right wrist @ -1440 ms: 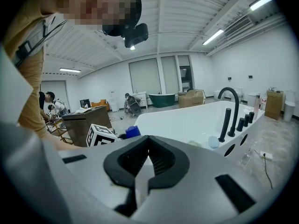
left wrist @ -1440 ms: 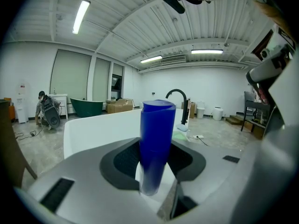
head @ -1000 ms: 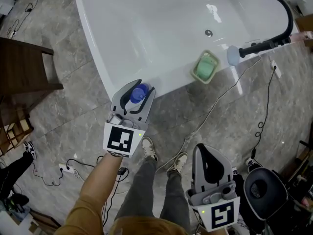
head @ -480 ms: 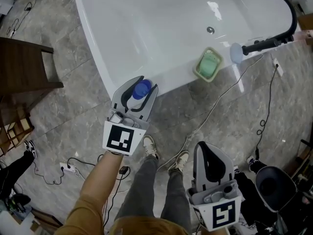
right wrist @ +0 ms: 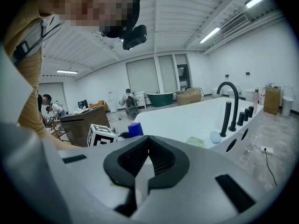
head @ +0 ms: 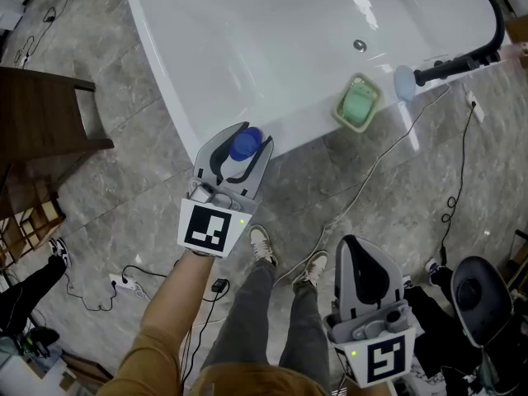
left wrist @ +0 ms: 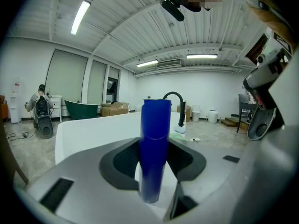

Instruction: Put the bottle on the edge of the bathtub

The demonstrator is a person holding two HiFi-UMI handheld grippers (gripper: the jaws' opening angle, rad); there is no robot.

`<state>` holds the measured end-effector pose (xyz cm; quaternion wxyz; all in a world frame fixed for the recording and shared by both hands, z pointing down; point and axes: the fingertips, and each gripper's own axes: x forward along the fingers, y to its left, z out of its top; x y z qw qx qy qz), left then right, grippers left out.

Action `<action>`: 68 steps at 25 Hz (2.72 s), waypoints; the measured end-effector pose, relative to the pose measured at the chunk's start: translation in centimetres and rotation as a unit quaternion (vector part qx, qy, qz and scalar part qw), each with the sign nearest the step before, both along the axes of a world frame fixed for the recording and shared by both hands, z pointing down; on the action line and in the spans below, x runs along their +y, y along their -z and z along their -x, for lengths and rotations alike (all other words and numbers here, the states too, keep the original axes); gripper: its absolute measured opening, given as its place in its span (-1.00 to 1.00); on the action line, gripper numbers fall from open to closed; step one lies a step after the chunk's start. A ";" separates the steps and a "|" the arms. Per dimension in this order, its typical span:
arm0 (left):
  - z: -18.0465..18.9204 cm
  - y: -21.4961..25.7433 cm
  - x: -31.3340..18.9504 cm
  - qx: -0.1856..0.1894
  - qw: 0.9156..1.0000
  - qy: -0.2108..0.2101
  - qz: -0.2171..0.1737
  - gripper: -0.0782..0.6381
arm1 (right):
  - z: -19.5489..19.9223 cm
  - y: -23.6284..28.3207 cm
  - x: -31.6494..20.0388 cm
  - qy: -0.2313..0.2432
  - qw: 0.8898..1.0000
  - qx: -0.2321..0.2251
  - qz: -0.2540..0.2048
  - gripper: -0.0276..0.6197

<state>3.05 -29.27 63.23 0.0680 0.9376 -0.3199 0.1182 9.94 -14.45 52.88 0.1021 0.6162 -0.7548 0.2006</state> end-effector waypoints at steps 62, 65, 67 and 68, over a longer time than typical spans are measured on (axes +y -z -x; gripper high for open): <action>2.2 5.0 3.3 -0.001 0.998 0.047 -0.050 -0.07 | 0.4 4.2 5.0 0.025 0.999 -0.005 -0.030 -0.93; 2.3 5.8 4.0 -0.002 0.997 0.063 -0.050 -0.07 | 0.0 4.9 6.0 0.031 0.999 -0.001 -0.032 -0.93; 2.6 6.4 4.3 -0.001 0.996 0.079 -0.050 -0.07 | -0.3 5.5 6.6 0.035 0.999 0.002 -0.034 -0.93; 2.7 6.7 4.5 -0.001 0.995 0.085 -0.052 -0.07 | -0.4 5.8 6.9 0.037 0.999 0.004 -0.035 -0.93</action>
